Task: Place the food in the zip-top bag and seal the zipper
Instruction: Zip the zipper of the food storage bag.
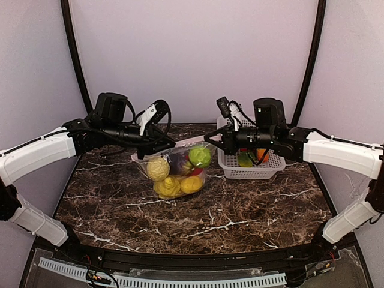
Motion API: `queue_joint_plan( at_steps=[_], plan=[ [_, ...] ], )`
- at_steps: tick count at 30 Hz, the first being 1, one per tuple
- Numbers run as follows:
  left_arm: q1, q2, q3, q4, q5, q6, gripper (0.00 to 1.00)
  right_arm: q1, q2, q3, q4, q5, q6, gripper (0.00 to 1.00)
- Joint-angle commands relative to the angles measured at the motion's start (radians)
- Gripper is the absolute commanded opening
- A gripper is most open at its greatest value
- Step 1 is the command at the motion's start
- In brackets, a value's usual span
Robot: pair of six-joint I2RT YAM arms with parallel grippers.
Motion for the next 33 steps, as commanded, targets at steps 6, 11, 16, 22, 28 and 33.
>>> queue_joint_plan(
  at_steps=[6,11,16,22,28,33],
  plan=[
    [0.009,-0.061,-0.022,-0.031,-0.028,0.02,0.01,-0.063,-0.058,0.001,-0.06,0.149,-0.01,0.0],
    [0.009,-0.069,-0.023,-0.036,-0.047,0.03,0.01,-0.073,-0.067,-0.001,-0.074,0.161,-0.013,0.0],
    [0.011,-0.072,-0.023,-0.038,-0.054,0.035,0.01,-0.083,-0.074,-0.005,-0.082,0.166,-0.014,0.0],
    [0.016,-0.075,-0.023,-0.041,-0.061,0.038,0.01,-0.091,-0.082,-0.005,-0.09,0.177,-0.014,0.0],
    [0.022,-0.081,-0.023,-0.043,-0.066,0.041,0.01,-0.099,-0.092,-0.01,-0.1,0.191,-0.011,0.0],
    [0.028,-0.081,-0.022,-0.046,-0.068,0.042,0.01,-0.108,-0.101,-0.015,-0.106,0.208,-0.003,0.0]
  ],
)
